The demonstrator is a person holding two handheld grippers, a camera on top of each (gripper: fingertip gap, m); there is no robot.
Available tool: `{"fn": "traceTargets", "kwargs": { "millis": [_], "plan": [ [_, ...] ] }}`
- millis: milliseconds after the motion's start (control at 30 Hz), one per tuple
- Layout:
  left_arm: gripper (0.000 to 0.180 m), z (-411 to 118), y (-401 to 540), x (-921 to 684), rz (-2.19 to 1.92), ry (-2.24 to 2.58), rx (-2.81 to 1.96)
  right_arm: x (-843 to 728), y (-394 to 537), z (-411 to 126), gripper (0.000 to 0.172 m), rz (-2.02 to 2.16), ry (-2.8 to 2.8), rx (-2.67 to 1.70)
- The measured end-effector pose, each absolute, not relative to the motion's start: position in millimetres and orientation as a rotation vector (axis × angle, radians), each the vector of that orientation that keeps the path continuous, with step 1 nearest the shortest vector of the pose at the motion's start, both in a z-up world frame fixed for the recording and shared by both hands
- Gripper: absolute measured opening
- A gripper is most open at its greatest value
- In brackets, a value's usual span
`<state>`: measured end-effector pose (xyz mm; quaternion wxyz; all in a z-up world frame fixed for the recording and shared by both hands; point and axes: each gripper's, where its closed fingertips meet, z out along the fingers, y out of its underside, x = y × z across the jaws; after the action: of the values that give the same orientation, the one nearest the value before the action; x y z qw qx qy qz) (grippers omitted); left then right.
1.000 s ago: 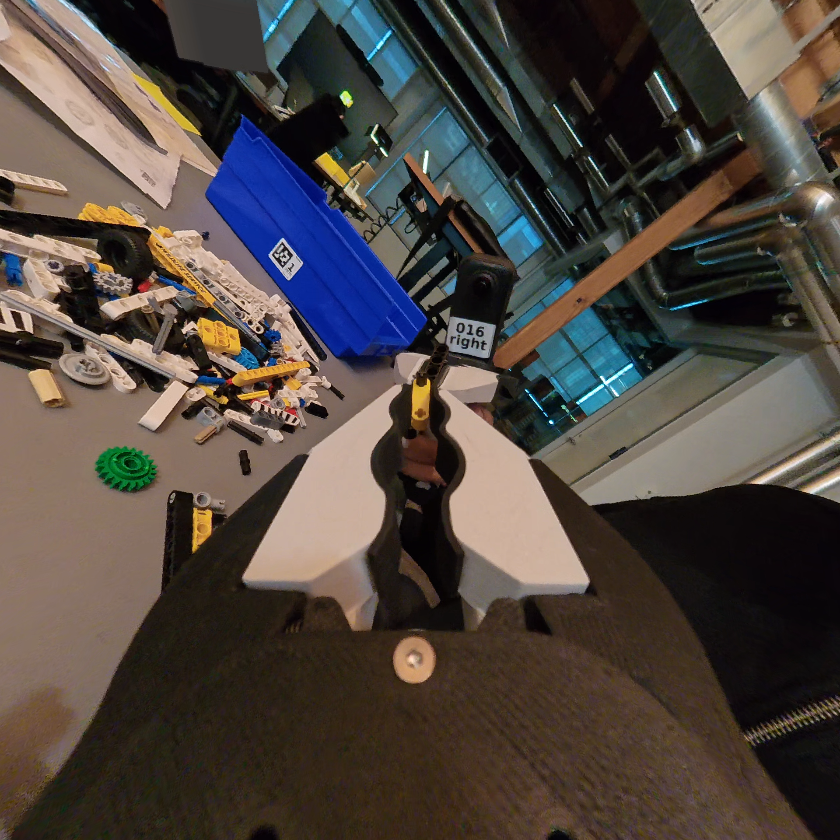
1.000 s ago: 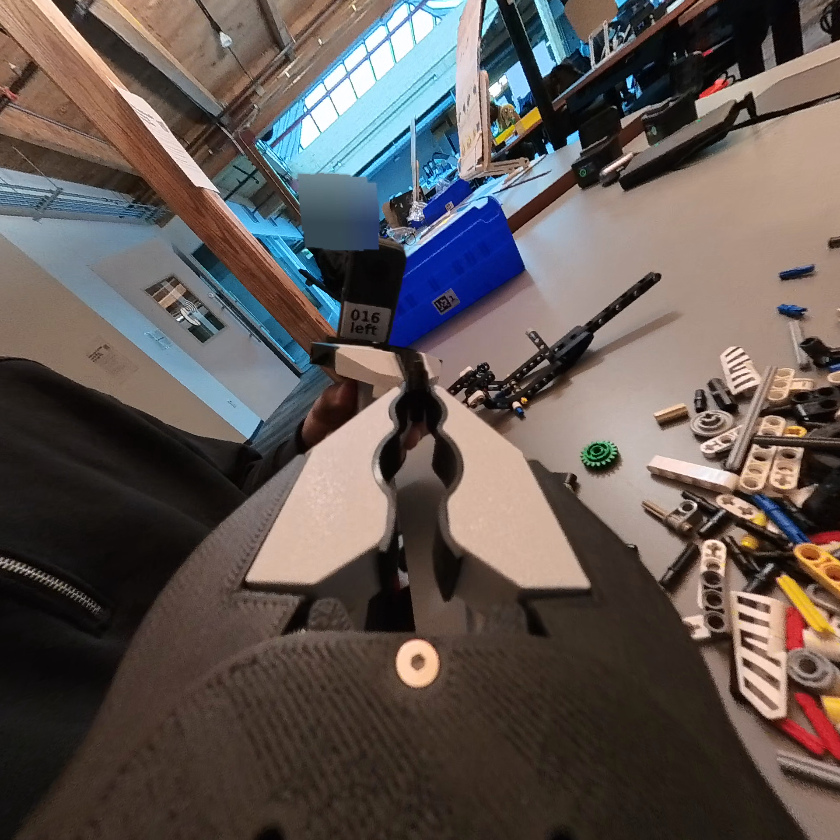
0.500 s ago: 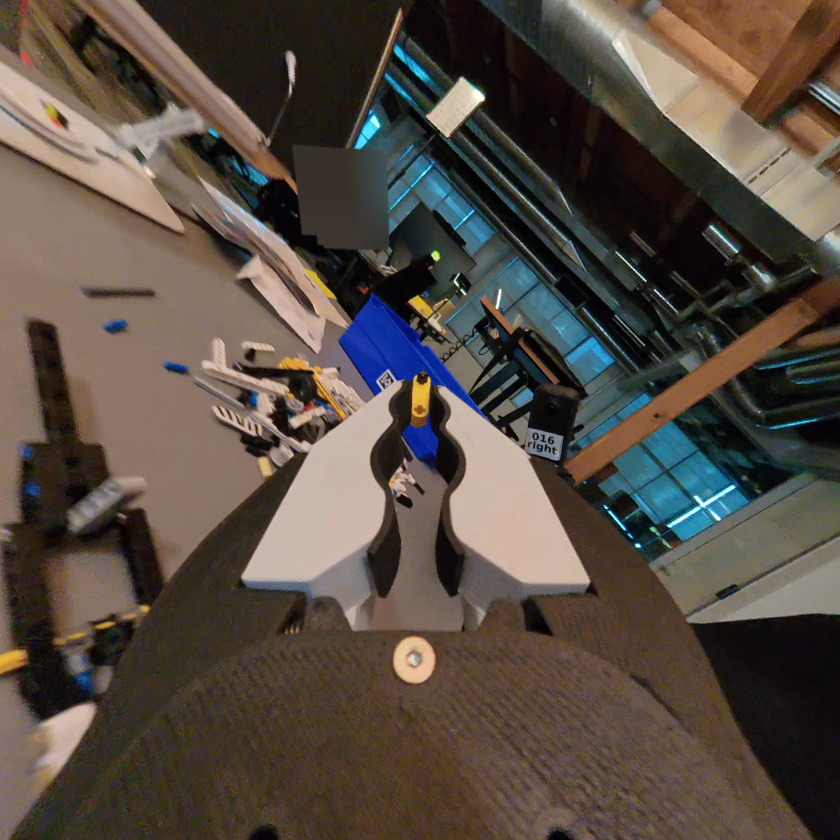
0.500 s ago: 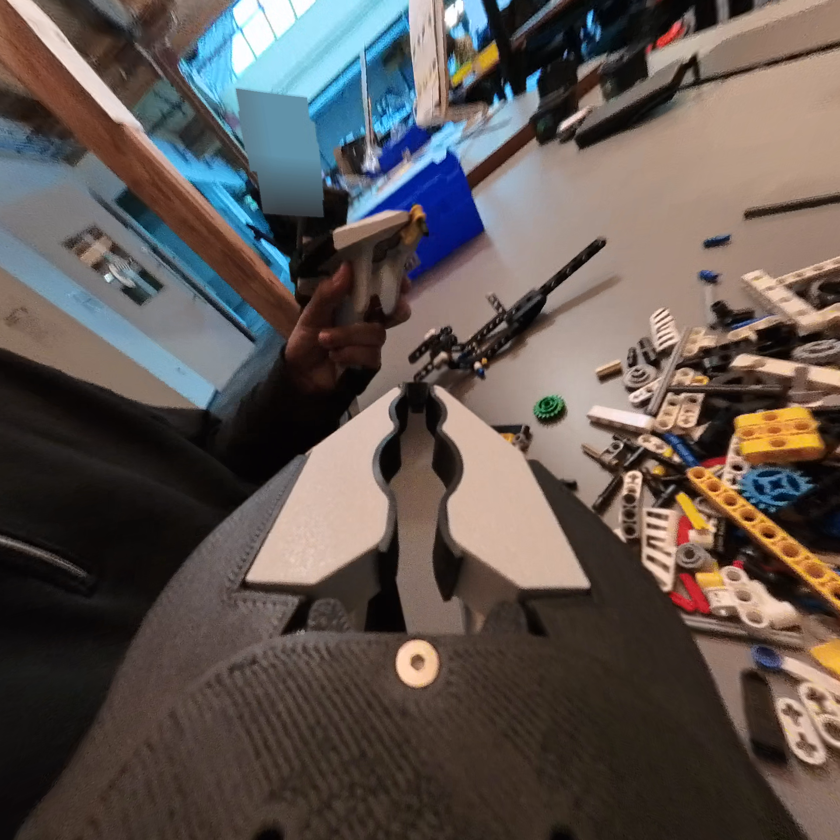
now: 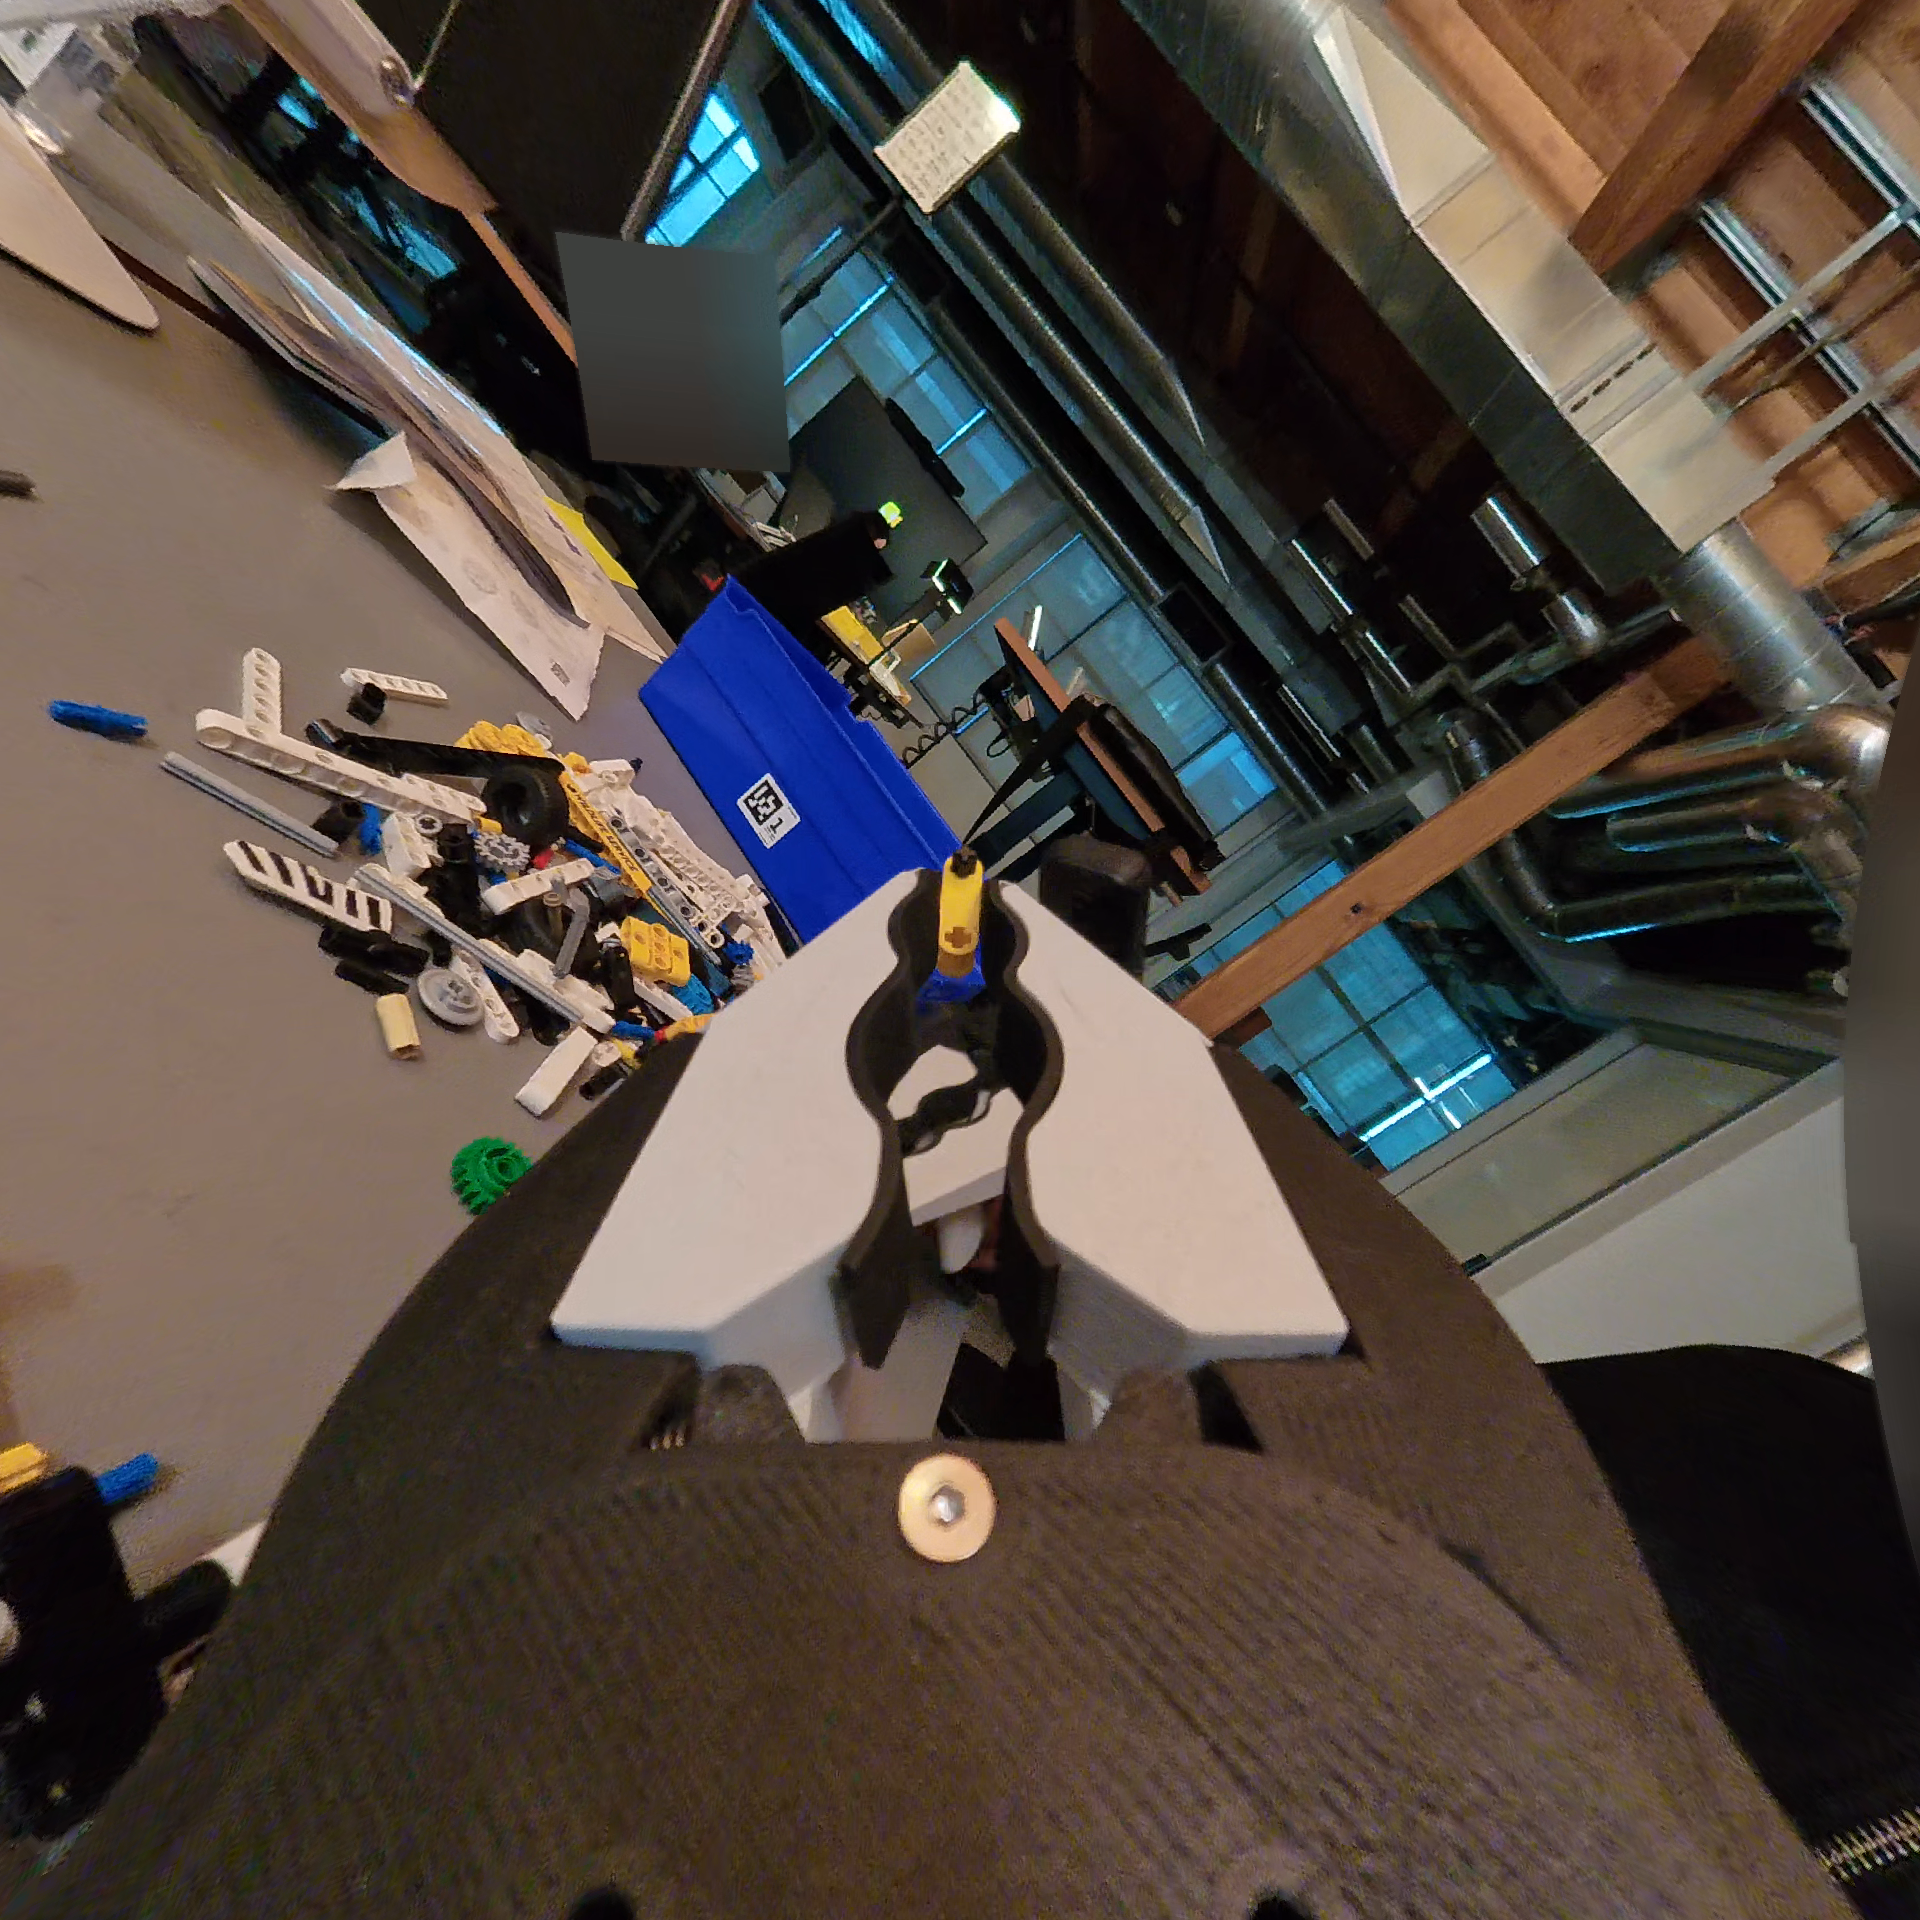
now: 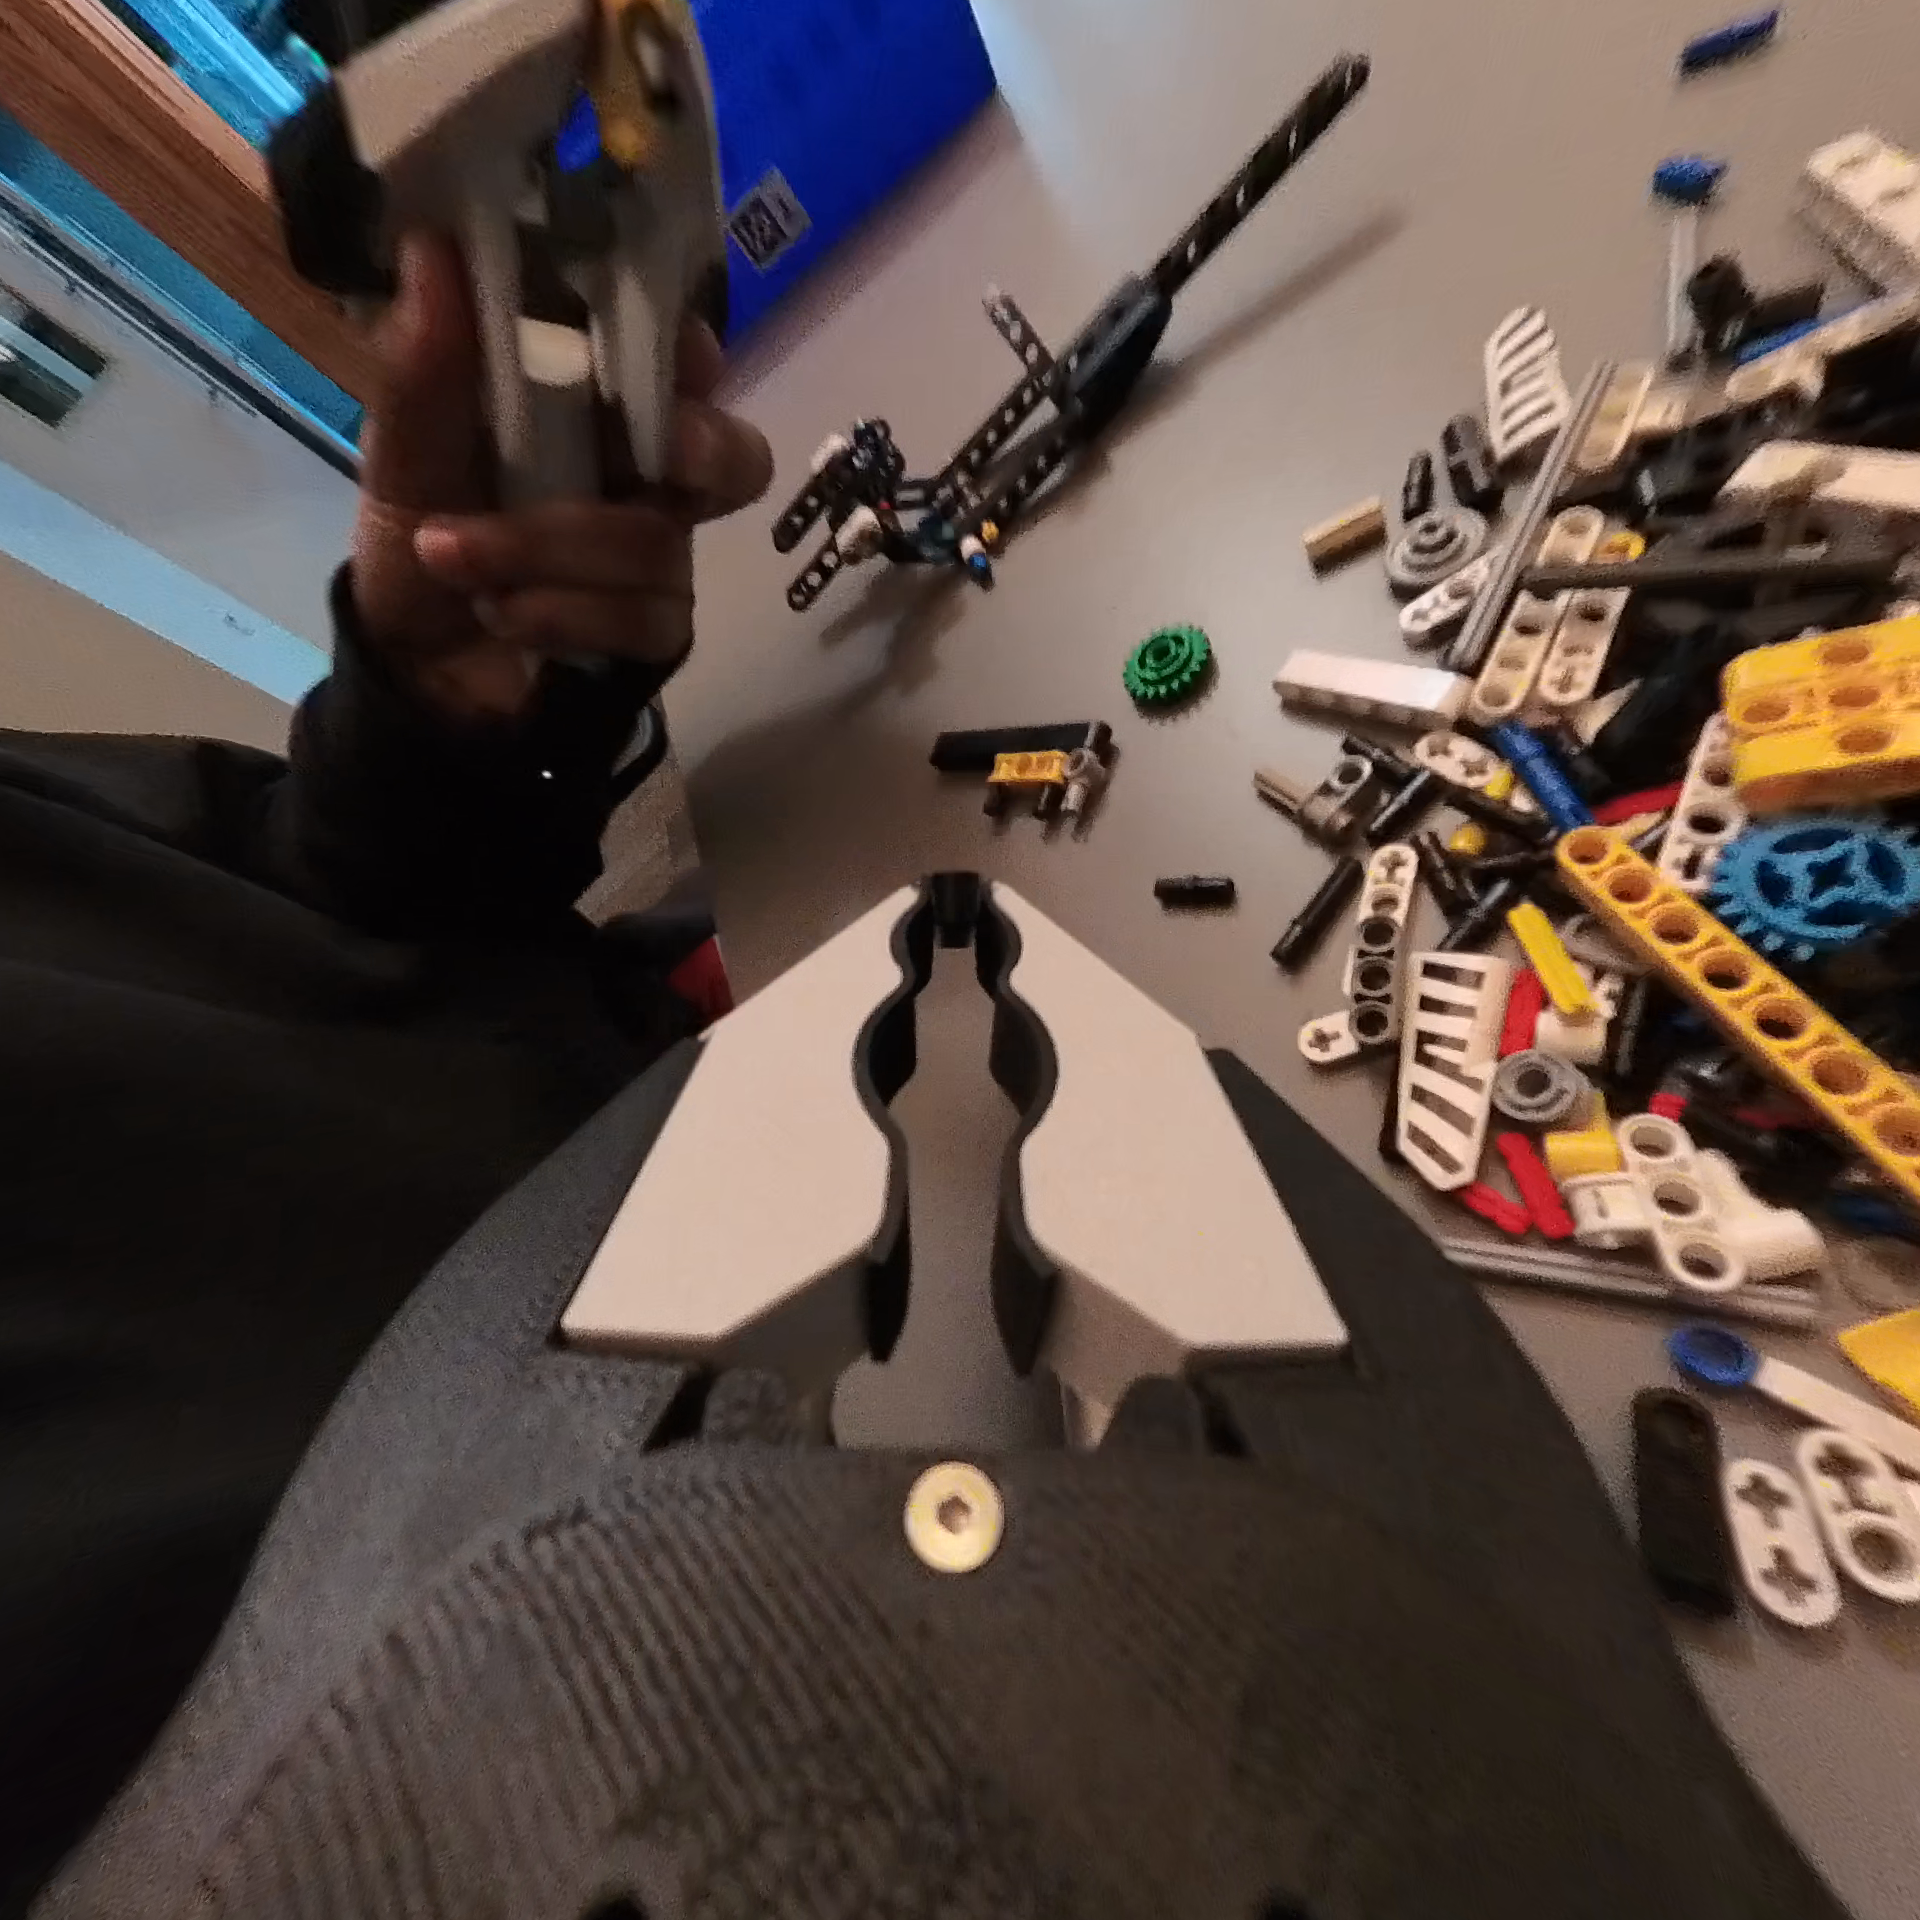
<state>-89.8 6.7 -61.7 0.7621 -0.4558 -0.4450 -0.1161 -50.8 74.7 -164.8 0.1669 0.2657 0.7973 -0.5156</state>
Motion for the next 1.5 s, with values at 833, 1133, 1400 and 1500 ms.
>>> {"fn": "traceTargets", "kwargs": {
  "millis": [833, 1133, 1400, 1500],
  "plan": [
    [0.005, -68.7, 43.0, -70.5, -0.487, -0.937, -0.958, -73.8, 81.1, -71.5, 0.029, -2.397, 2.91, 0.347],
    [0.006, -71.4, 55.9, -61.3, -0.56, -0.926, -0.942, -64.5, 60.2, -76.7, 0.0, -2.449, 3.153, 0.127],
    [0.005, -71.8, 59.3, -58.3, -0.549, -0.925, -0.956, -58.5, 55.3, -72.7, 0.003, -2.476, 3.093, 0.123],
    [0.004, -67.8, 57.2, -58.1, -0.558, -0.914, -0.927, -57.1, 54.0, -68.7, 0.003, -2.483, 3.085, 0.126]
  ]
}}
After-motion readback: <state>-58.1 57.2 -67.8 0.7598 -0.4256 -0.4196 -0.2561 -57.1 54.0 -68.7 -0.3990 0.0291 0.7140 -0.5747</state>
